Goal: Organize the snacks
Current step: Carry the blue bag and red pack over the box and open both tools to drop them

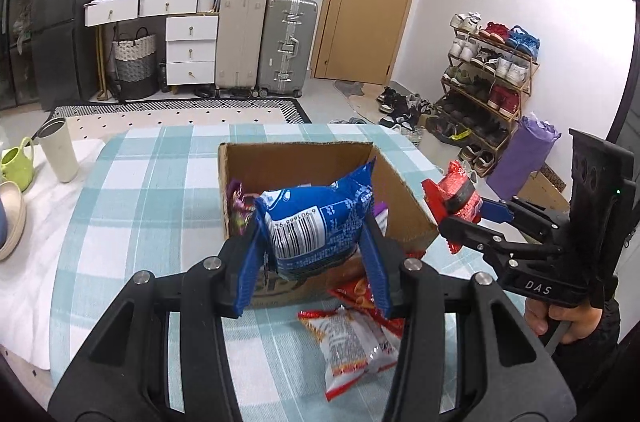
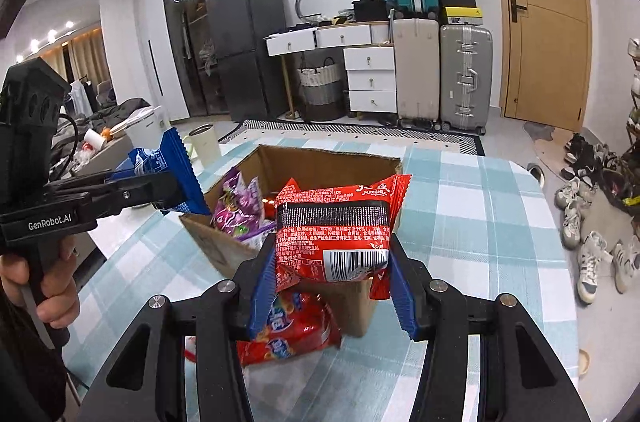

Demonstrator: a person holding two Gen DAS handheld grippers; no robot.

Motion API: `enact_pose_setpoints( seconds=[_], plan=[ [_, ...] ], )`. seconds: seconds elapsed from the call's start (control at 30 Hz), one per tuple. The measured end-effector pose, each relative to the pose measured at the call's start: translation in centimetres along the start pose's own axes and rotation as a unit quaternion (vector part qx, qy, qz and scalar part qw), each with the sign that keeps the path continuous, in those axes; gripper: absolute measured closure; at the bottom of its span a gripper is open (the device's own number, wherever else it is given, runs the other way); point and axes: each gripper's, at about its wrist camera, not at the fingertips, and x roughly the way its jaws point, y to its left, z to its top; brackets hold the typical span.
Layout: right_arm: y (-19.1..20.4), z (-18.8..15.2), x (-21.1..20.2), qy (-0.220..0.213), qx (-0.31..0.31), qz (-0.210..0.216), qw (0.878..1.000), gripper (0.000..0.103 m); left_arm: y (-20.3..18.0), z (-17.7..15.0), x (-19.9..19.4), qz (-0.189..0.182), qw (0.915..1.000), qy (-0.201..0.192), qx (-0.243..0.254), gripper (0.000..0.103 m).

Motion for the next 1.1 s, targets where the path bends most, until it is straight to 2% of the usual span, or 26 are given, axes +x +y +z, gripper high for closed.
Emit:
enact_pose_setpoints(
  seconds=[0.17, 0.4, 0.7, 1.1],
  plan=[
    [-0.5, 1.0, 0.9, -0.004, 0.007, 0.003, 1.0, 0.052, 0.3, 1.1, 1.7, 0.003, 0.9999, 0.002, 0.01, 0.06],
    [-0.7, 2.7, 3.6, 0.012, -0.009, 0.015, 1.0, 0.052, 0.2, 2.3, 4.9, 0.019, 0.9997, 0.007, 0.016, 0.06],
    [-0.7, 3.5, 7.6, 0.03, -0.013, 0.031, 0.999, 0.052, 1.5, 2.5, 9.4, 0.03, 0.9991, 0.029, 0.004, 0.06],
    [-1.3, 4.4, 10.1, 0.031, -0.031, 0.009, 0.999, 0.052, 1.0, 3.8, 14.5, 0.034, 0.9979, 0.046, 0.03, 0.06]
  ],
)
